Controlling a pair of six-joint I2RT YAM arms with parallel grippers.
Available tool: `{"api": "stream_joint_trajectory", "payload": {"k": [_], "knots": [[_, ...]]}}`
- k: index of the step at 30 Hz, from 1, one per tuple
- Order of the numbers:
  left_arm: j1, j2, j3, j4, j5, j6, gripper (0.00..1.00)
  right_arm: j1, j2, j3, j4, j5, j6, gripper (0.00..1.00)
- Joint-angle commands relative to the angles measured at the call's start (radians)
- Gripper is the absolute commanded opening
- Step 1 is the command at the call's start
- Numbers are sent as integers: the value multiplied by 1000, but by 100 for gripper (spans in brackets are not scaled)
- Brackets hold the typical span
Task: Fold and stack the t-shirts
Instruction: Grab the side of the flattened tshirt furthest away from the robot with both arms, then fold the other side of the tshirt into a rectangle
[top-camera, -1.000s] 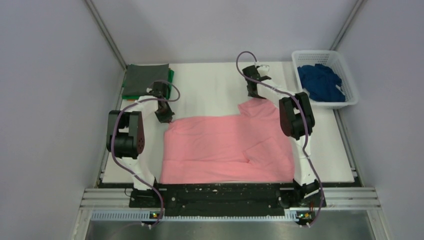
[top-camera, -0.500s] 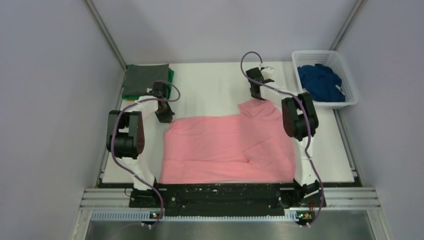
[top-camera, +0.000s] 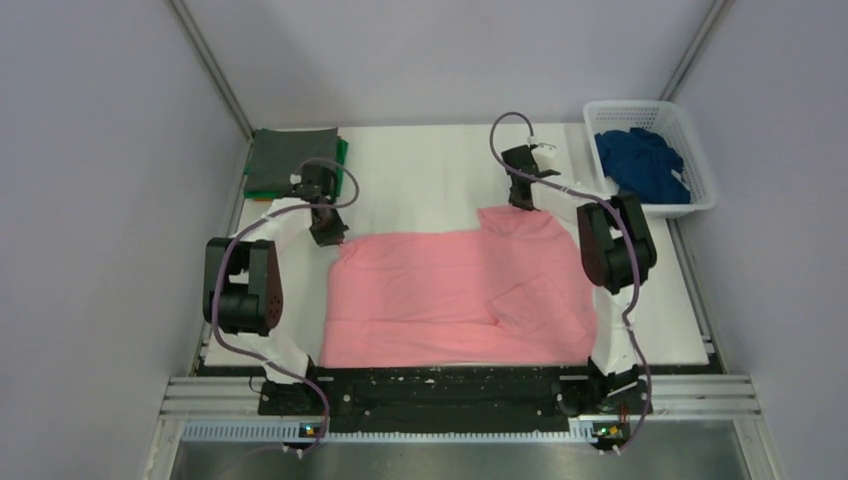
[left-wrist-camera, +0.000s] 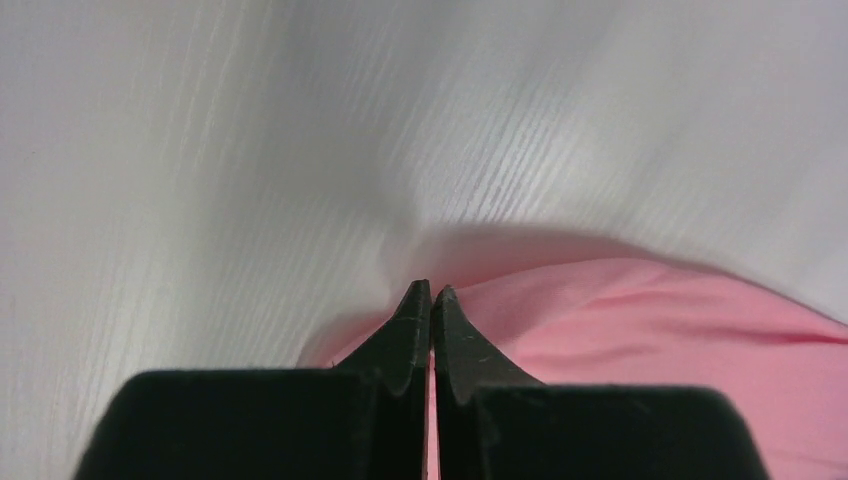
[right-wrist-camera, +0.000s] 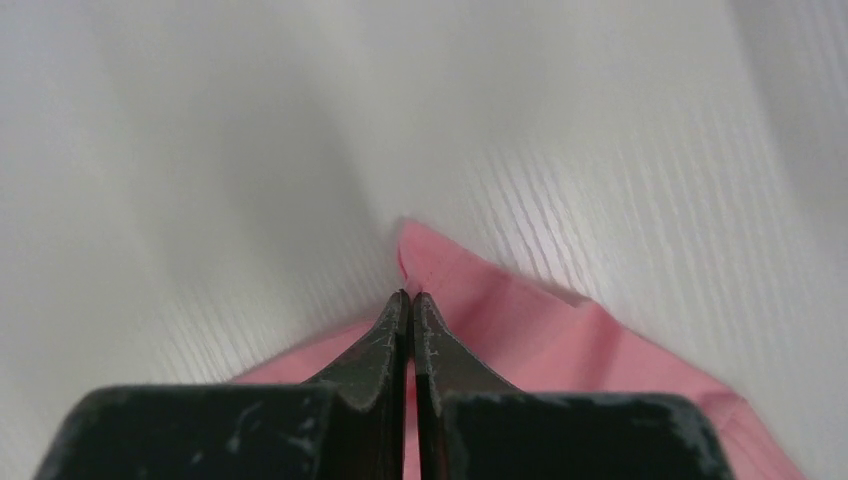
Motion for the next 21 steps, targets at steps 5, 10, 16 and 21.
{"api": "stream_joint_trajectory", "payload": {"k": [5,10,16,21], "knots": [[-31,-197,-106,49,11,-30,0,3,-363,-265,97,-91,-64,0],[-52,-300,-183,52,7,-44,0,17,-571,-455,124,-160,-61,0],[-61,-446,-282,48,6,-67,0,40,-833,-591,17,-155,-66,0],[-64,-563,-361,33,1,-91,0,42,-1054,-670,-104,-173,-60,0]]}}
